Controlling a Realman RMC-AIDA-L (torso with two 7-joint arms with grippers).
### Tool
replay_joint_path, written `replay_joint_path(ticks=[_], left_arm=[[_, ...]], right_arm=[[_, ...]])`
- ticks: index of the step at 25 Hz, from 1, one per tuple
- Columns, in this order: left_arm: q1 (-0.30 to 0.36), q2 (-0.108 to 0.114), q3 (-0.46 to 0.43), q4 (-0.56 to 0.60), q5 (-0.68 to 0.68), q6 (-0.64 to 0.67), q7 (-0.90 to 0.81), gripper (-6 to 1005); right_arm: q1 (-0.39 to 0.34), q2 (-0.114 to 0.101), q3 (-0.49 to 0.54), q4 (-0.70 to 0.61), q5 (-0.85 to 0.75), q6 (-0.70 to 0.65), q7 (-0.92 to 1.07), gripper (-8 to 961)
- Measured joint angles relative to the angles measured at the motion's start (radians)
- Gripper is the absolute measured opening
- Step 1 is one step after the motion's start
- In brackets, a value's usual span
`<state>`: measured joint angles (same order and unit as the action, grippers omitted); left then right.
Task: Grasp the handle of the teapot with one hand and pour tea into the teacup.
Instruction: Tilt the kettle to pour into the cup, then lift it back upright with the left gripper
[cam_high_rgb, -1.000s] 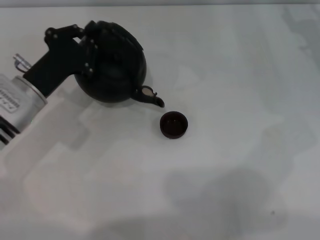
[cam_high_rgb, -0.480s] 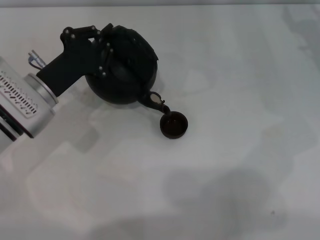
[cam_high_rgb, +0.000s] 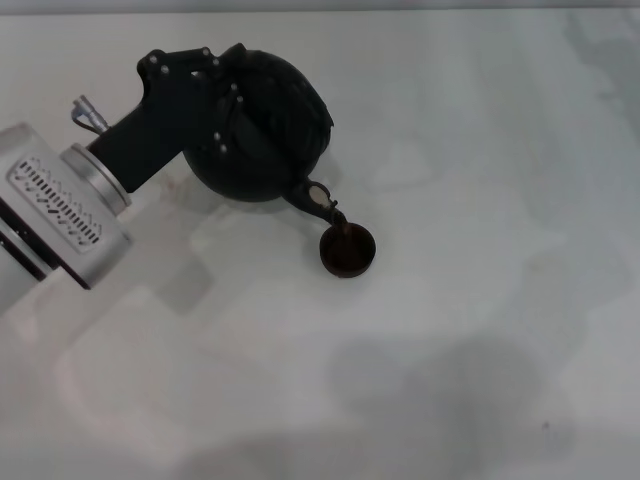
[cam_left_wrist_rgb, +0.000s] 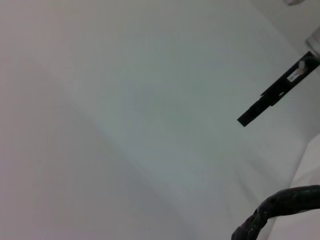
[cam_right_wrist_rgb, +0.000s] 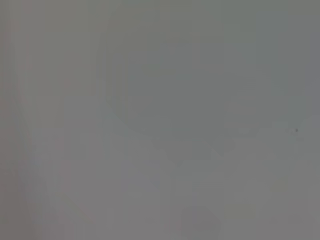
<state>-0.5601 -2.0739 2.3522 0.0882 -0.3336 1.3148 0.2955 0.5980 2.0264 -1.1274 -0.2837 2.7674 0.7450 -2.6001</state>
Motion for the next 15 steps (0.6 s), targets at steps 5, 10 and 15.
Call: replay_joint_path(ticks=[5,10,15], left_arm=[[0.002,-0.001,0.001,0.009,0.012,0.003,0.03,83],[0.007,-0.001,0.001,0.022,0.012,0.003,0.048,83],[0.009,0.0,0.001,0.022,0.013,0.002,0.069,84]], right_arm=[[-0.002,0.0,0.0,0.0,0.001,0.0,0.0,855],[-0.003,0.0,0.0,0.0,0.001,0.0,0.0,855],[-0.001,0.0,0.0,0.0,0.002,0.001,0.001,855]])
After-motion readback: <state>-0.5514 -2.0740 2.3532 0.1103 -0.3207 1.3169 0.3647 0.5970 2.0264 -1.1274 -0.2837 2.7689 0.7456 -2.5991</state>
